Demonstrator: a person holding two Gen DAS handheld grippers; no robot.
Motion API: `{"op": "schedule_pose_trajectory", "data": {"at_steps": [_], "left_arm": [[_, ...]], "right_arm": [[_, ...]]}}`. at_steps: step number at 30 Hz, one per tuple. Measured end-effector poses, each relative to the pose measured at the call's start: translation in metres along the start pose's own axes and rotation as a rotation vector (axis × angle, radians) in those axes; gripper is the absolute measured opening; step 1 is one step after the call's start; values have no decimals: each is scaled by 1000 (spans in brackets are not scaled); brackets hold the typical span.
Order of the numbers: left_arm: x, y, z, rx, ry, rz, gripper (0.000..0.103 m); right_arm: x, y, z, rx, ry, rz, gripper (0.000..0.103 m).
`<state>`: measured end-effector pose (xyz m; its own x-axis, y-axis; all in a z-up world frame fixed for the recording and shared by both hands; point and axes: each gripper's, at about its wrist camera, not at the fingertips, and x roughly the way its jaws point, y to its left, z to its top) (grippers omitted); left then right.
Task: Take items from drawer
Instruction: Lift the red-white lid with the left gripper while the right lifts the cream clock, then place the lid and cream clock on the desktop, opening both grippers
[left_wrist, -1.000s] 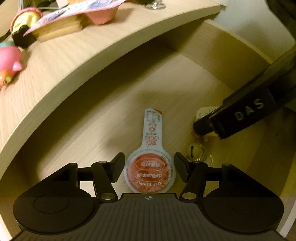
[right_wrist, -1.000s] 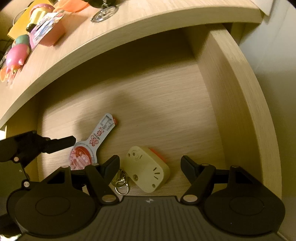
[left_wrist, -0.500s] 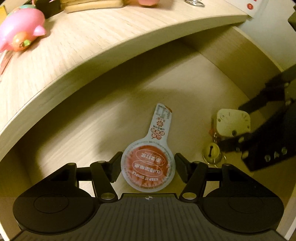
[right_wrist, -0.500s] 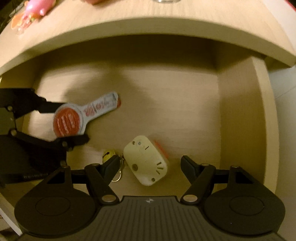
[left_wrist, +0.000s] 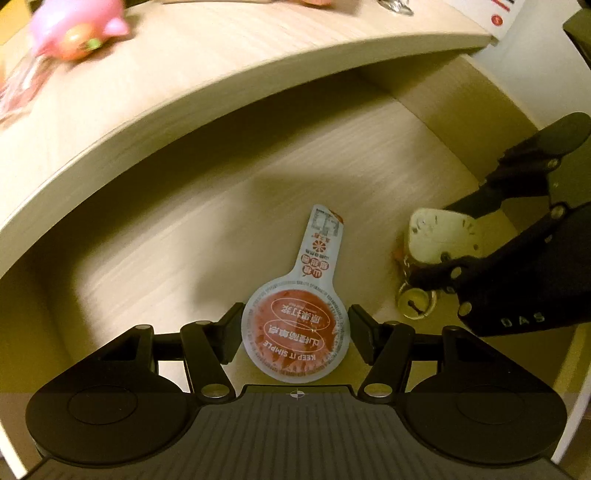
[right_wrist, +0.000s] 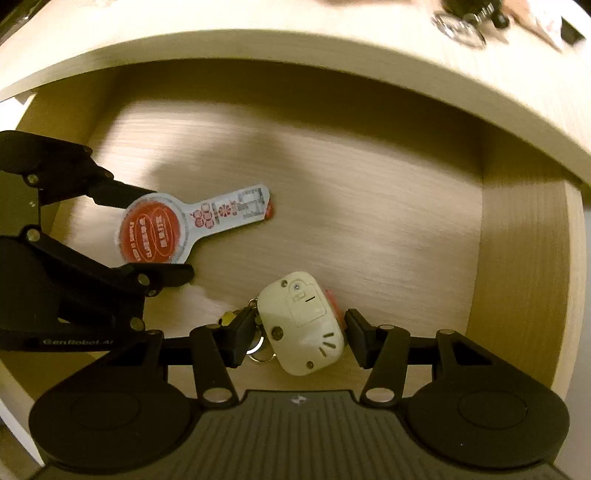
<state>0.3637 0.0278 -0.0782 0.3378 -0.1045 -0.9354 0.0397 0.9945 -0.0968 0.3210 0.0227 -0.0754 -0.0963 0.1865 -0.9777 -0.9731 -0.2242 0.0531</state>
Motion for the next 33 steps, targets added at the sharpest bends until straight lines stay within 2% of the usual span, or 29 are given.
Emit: {"op": "schedule_pose_trajectory", "data": {"at_steps": [12, 14, 20, 24, 26, 27, 28, 30, 33], "left_arm": [[-60, -8, -22, -10, -125, -32, 65], [-73, -10, -27, -10, -151, -42, 65], [-119, -4, -25, -49, -277, -69, 65], [-148, 6, 1, -90, -396, -64, 65], [-166, 15, 13, -107, -466, -41, 65], [-176, 20, 17, -116, -499, -24, 65], [-197, 30, 15, -125, -540, -1, 65], [-211, 43, 22, -136, -587, 39, 65], [-210, 66, 36, -192, -613, 96, 65]], "right_arm": [[-56, 65, -1, -30, -124, -72, 53], [-75, 46, -13, -27, -141, -73, 53], [-125, 72, -19, 36, -256, -60, 53], [-172, 21, -31, 62, -362, -57, 53], [-211, -41, -42, 80, -416, -54, 53], [-219, -67, -28, 92, -445, -56, 53], [-228, -73, -23, 102, -473, -64, 53], [-253, -85, -12, 122, -539, -89, 53], [-258, -100, 18, 146, -617, -113, 53]]}}
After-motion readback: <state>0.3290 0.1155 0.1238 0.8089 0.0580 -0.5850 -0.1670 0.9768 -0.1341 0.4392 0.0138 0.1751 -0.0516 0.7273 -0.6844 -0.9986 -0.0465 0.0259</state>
